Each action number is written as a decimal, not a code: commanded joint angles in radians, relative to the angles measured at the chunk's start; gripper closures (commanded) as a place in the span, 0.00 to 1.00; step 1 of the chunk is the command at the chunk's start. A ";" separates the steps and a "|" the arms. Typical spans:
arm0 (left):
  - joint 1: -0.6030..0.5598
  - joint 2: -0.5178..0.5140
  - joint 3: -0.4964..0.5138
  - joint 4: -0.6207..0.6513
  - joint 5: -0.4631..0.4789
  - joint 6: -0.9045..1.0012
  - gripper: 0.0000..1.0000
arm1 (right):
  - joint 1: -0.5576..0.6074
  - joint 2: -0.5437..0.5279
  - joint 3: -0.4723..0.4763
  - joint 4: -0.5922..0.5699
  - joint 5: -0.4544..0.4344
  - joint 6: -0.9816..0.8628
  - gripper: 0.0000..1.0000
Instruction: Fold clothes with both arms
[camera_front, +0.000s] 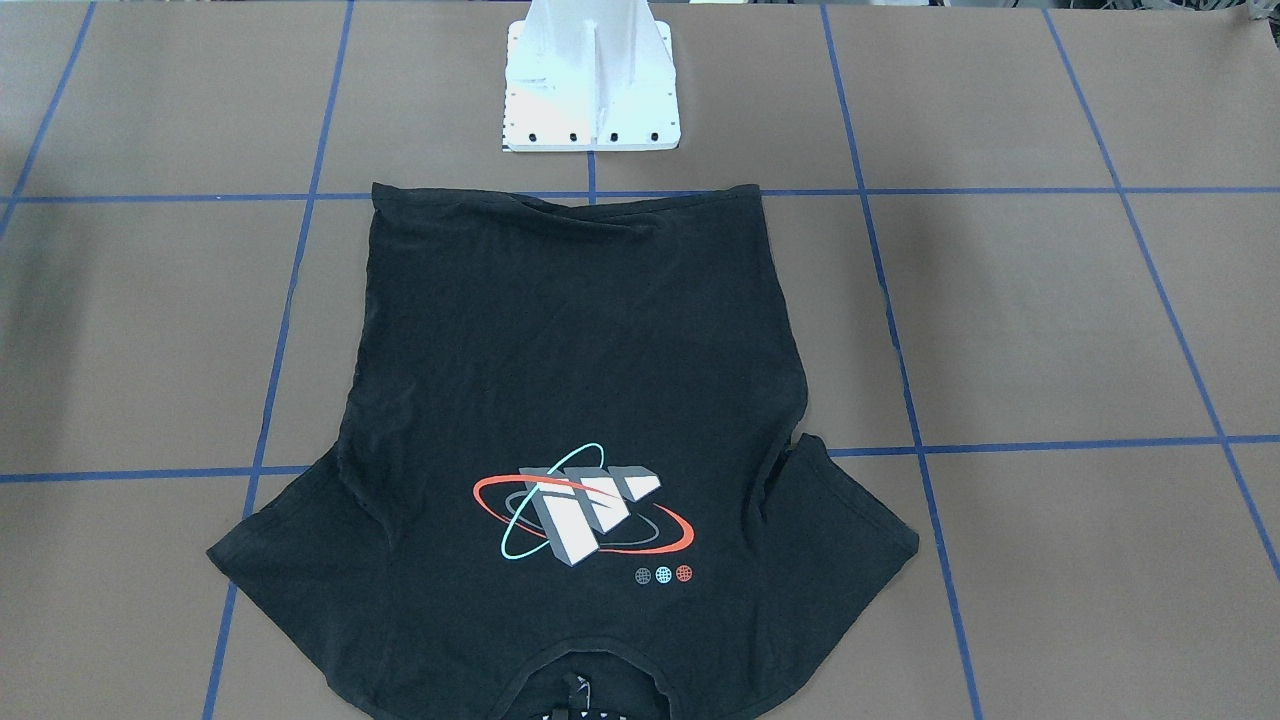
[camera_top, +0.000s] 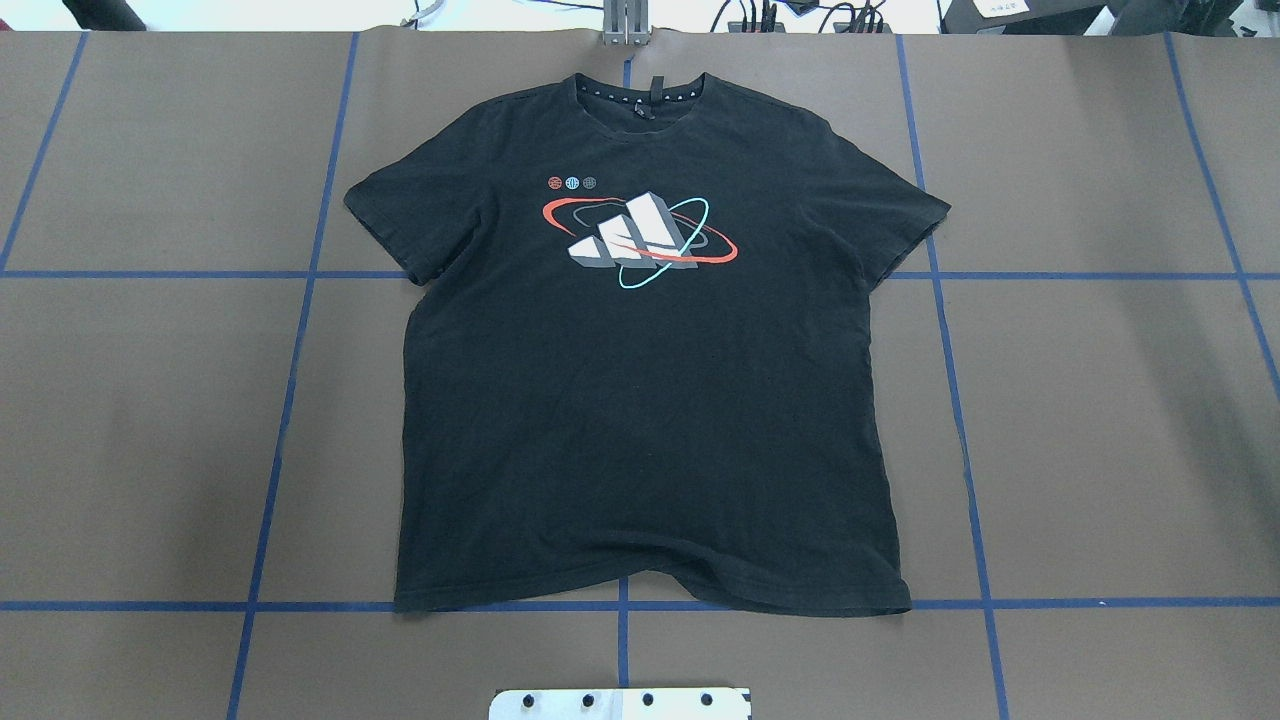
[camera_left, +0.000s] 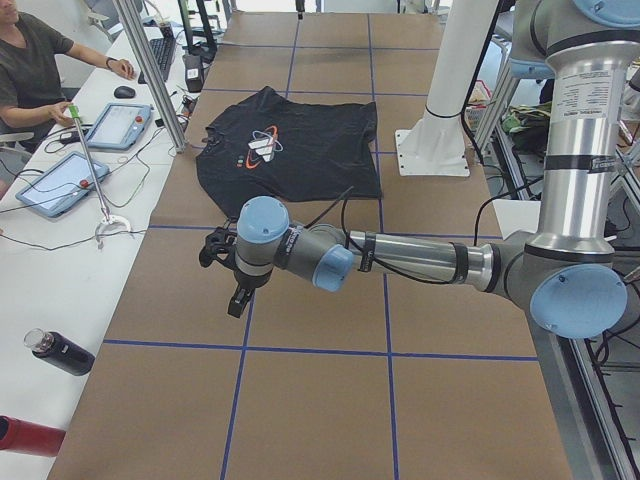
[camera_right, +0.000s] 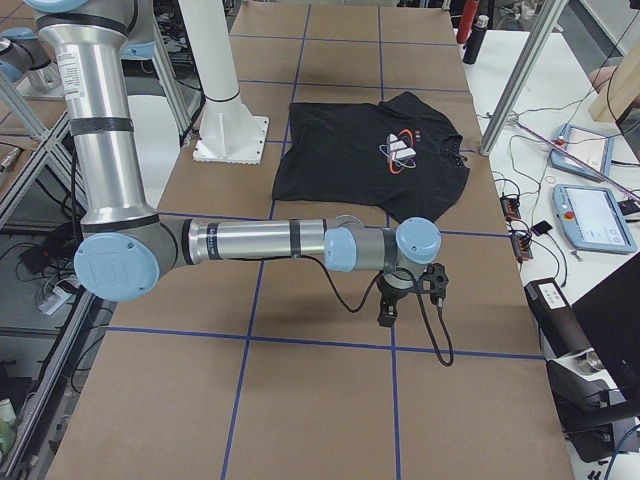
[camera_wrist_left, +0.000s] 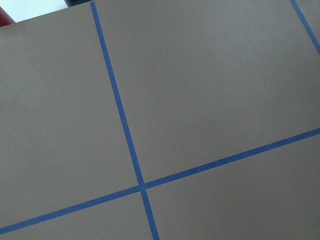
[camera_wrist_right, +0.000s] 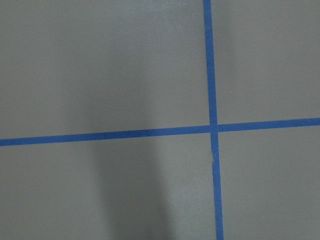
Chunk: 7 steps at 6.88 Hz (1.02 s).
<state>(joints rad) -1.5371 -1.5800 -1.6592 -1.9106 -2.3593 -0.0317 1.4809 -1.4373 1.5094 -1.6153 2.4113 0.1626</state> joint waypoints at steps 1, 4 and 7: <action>-0.001 0.005 -0.005 -0.007 -0.002 0.001 0.00 | -0.001 0.000 0.000 0.000 0.002 0.000 0.00; 0.000 0.021 -0.019 -0.005 0.000 0.002 0.00 | -0.016 -0.002 0.002 0.000 0.046 0.002 0.00; 0.002 0.035 -0.021 -0.007 0.000 0.009 0.00 | -0.074 -0.035 -0.020 0.258 0.025 0.003 0.00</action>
<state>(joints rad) -1.5357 -1.5468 -1.6796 -1.9172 -2.3592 -0.0232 1.4496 -1.4614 1.5065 -1.4918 2.4516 0.1625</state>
